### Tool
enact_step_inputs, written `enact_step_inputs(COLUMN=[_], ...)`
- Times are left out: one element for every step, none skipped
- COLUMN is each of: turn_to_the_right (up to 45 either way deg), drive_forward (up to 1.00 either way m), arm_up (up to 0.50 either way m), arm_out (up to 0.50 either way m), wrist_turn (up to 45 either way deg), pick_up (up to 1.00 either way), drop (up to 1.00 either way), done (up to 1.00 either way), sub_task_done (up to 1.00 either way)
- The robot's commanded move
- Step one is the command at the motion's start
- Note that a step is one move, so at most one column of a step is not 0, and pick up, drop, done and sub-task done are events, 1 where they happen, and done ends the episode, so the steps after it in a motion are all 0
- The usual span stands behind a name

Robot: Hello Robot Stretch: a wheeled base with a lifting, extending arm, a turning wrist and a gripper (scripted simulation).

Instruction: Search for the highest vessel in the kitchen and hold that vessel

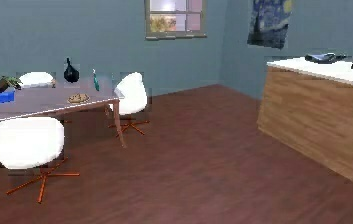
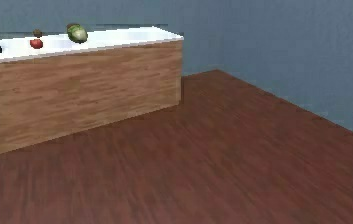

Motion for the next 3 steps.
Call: enact_step_inputs(turn_to_the_right=[0.0,0.0,0.0], drive_forward=[1.00,1.00,0.55], arm_up=[0.00,0.00,0.00], arm_out=[0.00,0.00,0.00], wrist_turn=[0.0,0.0,0.0], pick_up=[0.00,0.00,0.00], drop=[0.00,0.00,0.00], done=[0.00,0.00,0.00], sub_task_done=[0.00,0.00,0.00])
